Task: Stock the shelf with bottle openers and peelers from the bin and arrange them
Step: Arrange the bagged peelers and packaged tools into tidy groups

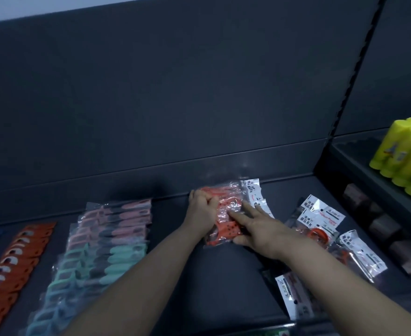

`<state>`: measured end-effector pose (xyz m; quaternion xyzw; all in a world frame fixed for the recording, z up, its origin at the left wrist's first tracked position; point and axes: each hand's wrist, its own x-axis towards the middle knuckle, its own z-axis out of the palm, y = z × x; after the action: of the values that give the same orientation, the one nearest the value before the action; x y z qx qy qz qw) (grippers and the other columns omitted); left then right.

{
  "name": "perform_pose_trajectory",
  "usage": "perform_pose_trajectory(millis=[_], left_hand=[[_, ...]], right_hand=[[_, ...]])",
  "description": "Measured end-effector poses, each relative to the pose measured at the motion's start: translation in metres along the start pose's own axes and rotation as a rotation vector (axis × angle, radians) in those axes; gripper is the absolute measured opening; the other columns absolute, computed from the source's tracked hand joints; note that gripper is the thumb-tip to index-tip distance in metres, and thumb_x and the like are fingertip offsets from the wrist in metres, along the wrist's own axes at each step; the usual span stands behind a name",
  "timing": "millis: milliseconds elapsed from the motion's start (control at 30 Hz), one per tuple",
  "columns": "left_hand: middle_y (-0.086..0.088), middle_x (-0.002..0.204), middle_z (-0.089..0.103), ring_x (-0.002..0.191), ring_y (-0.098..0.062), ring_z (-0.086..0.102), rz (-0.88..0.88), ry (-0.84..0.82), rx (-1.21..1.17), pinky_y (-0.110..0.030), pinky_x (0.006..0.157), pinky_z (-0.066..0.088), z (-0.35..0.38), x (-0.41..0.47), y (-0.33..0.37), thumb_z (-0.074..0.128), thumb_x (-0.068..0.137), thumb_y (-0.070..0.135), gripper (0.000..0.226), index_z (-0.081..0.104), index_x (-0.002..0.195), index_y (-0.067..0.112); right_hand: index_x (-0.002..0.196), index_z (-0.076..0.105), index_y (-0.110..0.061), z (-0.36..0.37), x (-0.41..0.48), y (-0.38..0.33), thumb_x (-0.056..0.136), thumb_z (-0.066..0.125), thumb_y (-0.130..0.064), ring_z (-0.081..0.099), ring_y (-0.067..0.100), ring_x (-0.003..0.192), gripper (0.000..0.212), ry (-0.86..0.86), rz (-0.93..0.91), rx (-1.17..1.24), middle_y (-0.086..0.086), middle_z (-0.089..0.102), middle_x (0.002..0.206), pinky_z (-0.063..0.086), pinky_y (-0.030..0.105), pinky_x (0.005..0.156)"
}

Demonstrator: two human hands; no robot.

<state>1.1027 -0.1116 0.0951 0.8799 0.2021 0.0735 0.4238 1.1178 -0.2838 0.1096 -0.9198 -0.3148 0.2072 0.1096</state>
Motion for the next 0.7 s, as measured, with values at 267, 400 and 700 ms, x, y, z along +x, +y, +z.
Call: perform_pose_trajectory(millis=[267,400,700], left_hand=[[-0.014,0.147,0.035,0.141,-0.028,0.025,0.108,0.072,0.107,-0.032,0.112,0.024,0.006,0.003,0.010,0.055,0.094,0.020,0.026,0.054,0.117,0.009],[0.002,0.113,0.060,0.109,-0.019,0.049,0.351,0.110,0.243,-0.031,0.094,0.042,0.004,-0.011,0.029,0.057,0.091,0.018,0.019,0.060,0.110,0.018],[0.009,0.087,0.070,0.085,-0.013,0.065,0.288,-0.295,0.423,-0.035,0.079,0.056,0.046,-0.063,0.080,0.066,0.087,0.032,0.008,0.069,0.089,0.024]], right_hand=[[0.151,0.010,-0.039,-0.010,-0.005,0.001,0.085,0.059,-0.055,0.003,0.029,0.148,0.084,0.085,0.050,-0.033,0.003,-0.002,0.161,0.012,0.044,0.119],[0.144,0.037,-0.033,-0.018,-0.028,0.016,0.092,0.057,-0.039,0.036,0.025,0.137,0.056,0.358,0.041,0.005,-0.001,0.028,0.154,0.030,0.036,0.112],[0.109,0.069,-0.028,-0.015,-0.096,0.085,0.088,0.056,-0.012,0.056,0.024,0.108,0.029,0.627,0.165,0.071,-0.002,0.066,0.109,0.049,0.036,0.086]])
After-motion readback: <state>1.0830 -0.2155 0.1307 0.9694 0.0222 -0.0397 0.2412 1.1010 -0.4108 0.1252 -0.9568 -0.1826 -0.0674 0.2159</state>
